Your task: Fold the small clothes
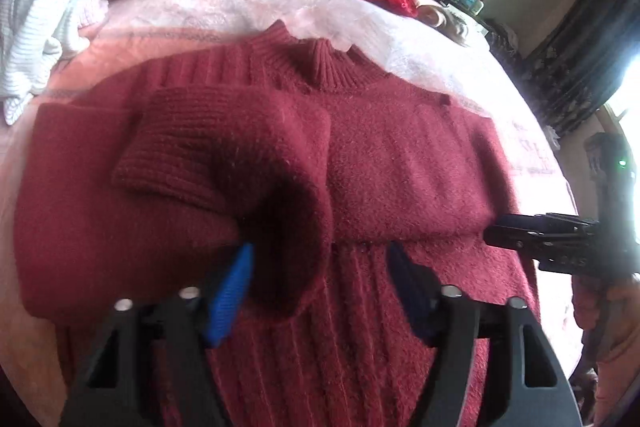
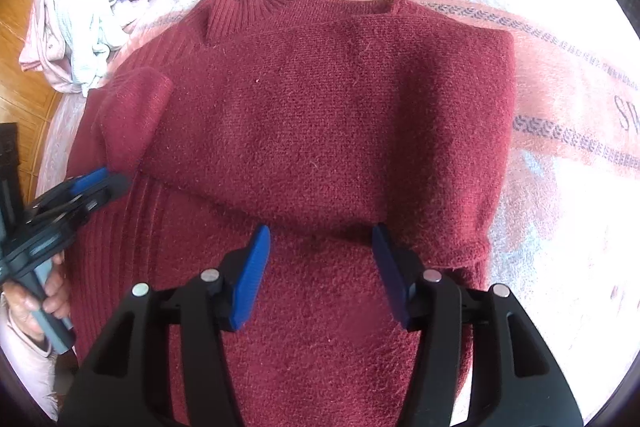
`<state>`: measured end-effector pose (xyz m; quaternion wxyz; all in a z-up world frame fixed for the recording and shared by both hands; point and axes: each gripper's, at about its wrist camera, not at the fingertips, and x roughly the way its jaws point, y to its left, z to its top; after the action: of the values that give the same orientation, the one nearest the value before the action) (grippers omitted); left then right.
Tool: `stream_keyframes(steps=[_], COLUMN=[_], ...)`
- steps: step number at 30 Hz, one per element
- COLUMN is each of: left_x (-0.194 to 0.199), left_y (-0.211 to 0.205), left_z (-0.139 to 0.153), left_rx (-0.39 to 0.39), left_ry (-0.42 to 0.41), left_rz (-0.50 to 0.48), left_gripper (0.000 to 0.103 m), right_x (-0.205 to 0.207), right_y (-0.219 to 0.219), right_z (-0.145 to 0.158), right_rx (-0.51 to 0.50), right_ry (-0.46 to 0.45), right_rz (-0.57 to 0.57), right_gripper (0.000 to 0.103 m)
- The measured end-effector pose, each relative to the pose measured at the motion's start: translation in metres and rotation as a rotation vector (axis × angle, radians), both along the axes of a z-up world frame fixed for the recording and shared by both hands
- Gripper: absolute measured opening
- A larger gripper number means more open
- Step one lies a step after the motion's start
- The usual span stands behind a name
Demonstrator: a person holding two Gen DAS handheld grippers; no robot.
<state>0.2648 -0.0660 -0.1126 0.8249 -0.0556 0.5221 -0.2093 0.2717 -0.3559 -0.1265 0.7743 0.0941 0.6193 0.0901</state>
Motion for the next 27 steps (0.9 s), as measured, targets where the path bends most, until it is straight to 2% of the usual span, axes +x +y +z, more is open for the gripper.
stream_keyframes(steps=[3,6,7,10,12,15,19,27], left_x=[-0.011,-0.004,0.002,0.018,0.025,0.034,0.035,0.034], left_y=[0.017,0.052,0.068,0.106,0.12,0.123,0.124,0.125], left_z=[0.027,0.04,0.039,0.021,0.005,-0.016,-0.026,-0.024], left_rx=[0.013,0.079,0.098,0.196,0.238,0.314,0.298,0.273], left_ry=[-0.044,-0.067,-0.064,-0.013,0.009,0.066,0.07,0.07], left_rz=[-0.019,0.07,0.126,0.256,0.293,0.298,0.29,0.29], left_gripper=[0.08,0.083,0.083,0.081,0.081,0.081,0.081,0.081], right_x=[0.004,0.011,0.014,0.024,0.031,0.041,0.052,0.063], right_y=[0.008,0.026,0.036,0.069,0.09,0.118,0.143,0.159], right_z=[0.005,0.011,0.014,0.02,0.022,0.022,0.015,0.001], right_rx=[0.01,0.042,0.048,0.061,0.086,0.108,0.11,0.109], right_ry=[-0.005,-0.001,-0.003,-0.012,-0.011,0.004,0.032,0.057], right_rz=[0.002,0.018,0.03,0.077,0.092,0.116,0.123,0.103], right_gripper=[0.055,0.055,0.055,0.055,0.055,0.055,0.055,0.055])
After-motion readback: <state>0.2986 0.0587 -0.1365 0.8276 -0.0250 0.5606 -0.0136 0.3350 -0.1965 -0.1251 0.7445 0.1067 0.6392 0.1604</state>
